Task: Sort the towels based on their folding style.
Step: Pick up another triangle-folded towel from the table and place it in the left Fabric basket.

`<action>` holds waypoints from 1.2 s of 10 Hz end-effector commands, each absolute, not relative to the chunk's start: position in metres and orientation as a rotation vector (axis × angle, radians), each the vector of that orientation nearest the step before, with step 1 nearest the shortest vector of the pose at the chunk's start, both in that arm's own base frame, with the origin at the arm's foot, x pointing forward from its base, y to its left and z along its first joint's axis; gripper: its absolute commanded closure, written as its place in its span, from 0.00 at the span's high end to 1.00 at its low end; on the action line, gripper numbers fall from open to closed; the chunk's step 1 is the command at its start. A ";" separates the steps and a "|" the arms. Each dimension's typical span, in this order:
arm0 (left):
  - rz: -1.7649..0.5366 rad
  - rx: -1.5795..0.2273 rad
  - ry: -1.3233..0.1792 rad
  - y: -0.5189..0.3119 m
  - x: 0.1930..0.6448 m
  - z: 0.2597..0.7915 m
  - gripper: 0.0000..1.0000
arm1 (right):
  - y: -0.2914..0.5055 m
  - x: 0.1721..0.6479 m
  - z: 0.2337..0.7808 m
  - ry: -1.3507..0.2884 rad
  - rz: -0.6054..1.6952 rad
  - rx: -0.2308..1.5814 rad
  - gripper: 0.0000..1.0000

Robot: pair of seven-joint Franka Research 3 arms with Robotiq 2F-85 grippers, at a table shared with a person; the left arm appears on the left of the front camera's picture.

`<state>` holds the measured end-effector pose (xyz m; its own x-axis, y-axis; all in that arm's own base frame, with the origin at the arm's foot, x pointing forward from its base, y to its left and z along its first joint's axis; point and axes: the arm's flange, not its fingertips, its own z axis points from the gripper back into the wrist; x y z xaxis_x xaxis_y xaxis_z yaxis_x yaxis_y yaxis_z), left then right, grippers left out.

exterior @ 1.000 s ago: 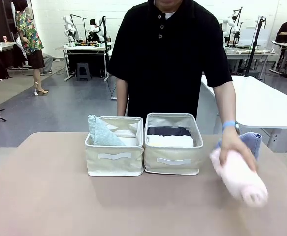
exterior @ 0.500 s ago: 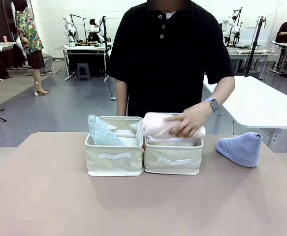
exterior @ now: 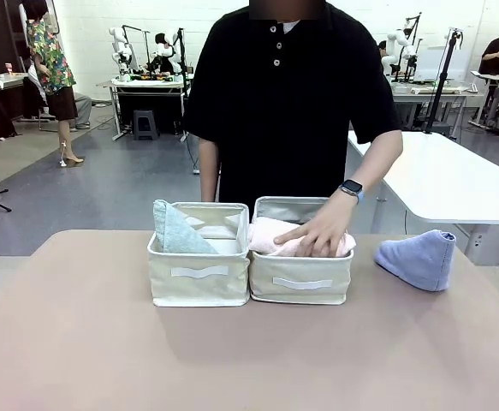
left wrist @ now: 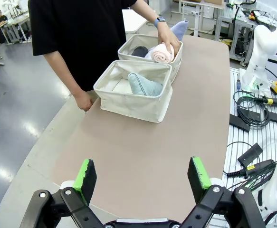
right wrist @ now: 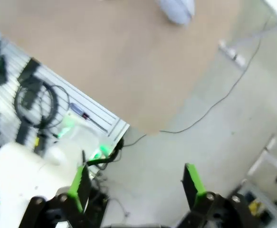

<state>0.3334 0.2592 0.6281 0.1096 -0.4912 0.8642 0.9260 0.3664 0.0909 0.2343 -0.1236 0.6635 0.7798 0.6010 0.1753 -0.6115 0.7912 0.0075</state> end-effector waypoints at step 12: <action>-1.129 -0.559 -0.978 0.261 0.332 0.630 1.00 | -0.017 0.407 0.552 -0.149 0.973 0.053 1.00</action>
